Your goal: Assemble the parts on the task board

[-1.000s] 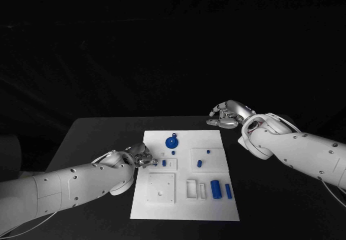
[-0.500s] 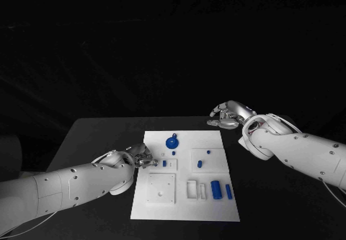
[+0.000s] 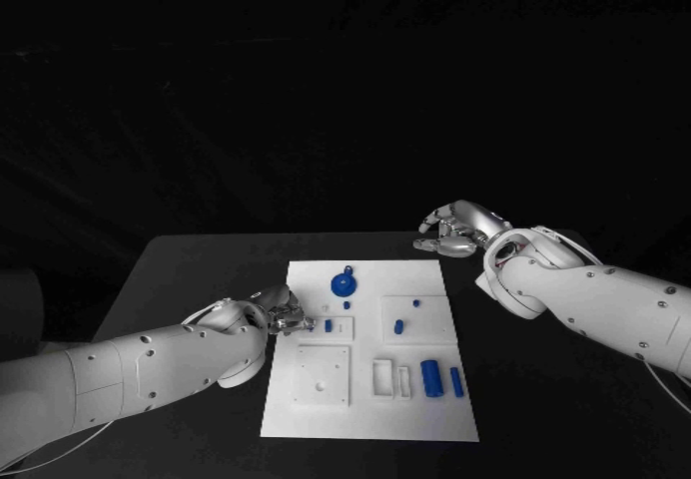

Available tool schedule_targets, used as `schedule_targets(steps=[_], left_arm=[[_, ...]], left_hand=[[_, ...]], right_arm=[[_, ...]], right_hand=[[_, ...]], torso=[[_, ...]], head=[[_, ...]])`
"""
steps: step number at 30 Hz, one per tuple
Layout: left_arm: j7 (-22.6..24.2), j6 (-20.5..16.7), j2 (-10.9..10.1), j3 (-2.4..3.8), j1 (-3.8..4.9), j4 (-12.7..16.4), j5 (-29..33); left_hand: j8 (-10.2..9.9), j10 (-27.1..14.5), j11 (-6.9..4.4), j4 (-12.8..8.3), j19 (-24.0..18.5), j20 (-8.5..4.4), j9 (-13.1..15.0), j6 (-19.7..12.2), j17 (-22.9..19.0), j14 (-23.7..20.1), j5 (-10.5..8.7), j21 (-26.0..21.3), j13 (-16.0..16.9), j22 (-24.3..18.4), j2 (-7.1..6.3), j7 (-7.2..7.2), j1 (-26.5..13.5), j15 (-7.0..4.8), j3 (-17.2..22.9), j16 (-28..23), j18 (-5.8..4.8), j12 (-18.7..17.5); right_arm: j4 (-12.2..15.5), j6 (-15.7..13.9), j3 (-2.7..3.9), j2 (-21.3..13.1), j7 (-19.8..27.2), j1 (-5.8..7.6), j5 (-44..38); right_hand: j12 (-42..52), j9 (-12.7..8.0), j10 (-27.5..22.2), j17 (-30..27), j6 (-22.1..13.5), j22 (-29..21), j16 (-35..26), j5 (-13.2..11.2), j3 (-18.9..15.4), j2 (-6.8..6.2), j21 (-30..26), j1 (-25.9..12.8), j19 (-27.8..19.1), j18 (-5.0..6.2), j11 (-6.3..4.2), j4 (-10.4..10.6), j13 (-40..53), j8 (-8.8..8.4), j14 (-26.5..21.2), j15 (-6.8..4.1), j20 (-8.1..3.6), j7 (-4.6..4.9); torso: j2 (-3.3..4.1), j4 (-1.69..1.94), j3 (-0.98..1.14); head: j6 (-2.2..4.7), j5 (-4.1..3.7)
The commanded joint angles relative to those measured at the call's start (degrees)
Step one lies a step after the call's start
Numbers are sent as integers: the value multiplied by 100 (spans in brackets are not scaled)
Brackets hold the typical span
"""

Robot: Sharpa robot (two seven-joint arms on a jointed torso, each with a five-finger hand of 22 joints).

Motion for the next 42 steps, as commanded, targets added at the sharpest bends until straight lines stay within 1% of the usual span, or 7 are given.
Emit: schedule_targets(steps=[1, 10, 21, 30, 36, 42], left_arm=[[9, 167, 0, -9, -13, -11, -24], [41, 225, -7, -9, -13, 0, 70], [80, 284, -14, -8, -14, -17, 124], [108, 261, -48, -7, -14, -16, 175], [132, 263, -51, -6, -14, -32, 216], [187, 334, -46, -5, -13, -62, 261]], left_hand=[[19, 195, -168, -764, 39, -696, 4, 101, 6, 169, 37, 34, 7, 87, 14, -70, 66, -213, 792, 34, 71, 38], [17, 194, -168, -756, 40, -694, 3, 100, 6, 169, 30, 34, 8, 86, 15, -70, 73, -213, 794, 33, 70, 37], [12, 193, -167, -749, 39, -692, 1, 97, 4, 168, 11, 34, 10, 84, 12, -69, 89, -211, 798, 30, 69, 36], [10, 192, -167, -743, 39, -691, 0, 97, 4, 168, 3, 34, 11, 84, 11, -69, 103, -211, 802, 29, 69, 35], [9, 192, -167, -740, 39, -690, 0, 96, 3, 168, -1, 34, 12, 83, 11, -69, 109, -211, 803, 29, 69, 34], [7, 190, -167, -735, 39, -690, 0, 94, 2, 168, -16, 35, 12, 82, 8, -68, 124, -210, 805, 27, 69, 32]], right_arm=[[4, 48, 2, -1, 47, -4, -18], [-1, 48, 2, 6, 49, -6, -18], [-5, 48, 3, 10, 48, -8, -18], [-8, 50, 3, 12, 49, -9, -18], [-11, 55, 3, 15, 51, -10, -18], [-14, 58, 3, 20, 52, -14, -18]], right_hand=[[26, 6, -281, 10, 35, 12, -34, 31, -25, 10, -27, 20, 0, 677, 101, 2, -5, -8, 53, -3, -30, 51], [26, 6, -281, 10, 35, 12, -34, 30, -25, 10, -27, 22, 0, 677, 101, 2, -6, -8, 53, -3, -30, 51], [27, 6, -282, 11, 34, 12, -35, 30, -25, 11, -28, 25, 0, 677, 101, 1, -7, -9, 53, -3, -31, 51], [28, 7, -282, 12, 33, 12, -36, 30, -25, 12, -29, 28, 1, 677, 101, 0, -9, -9, 53, -3, -31, 51], [28, 7, -282, 12, 33, 13, -37, 30, -26, 11, -30, 29, 1, 677, 101, -1, -10, -10, 53, -3, -32, 51], [29, 7, -283, 13, 33, 13, -37, 29, -27, 11, -30, 30, 1, 677, 101, -2, -11, -10, 53, -3, -32, 51]], torso=[[2, 5, -1], [2, -5, 0], [0, 0, 3], [3, -3, 2], [0, -2, -3], [1, -1, -3]], head=[[-7, -3], [-12, 3], [-14, -6], [-15, -10], [-15, -13], [-20, -22]])
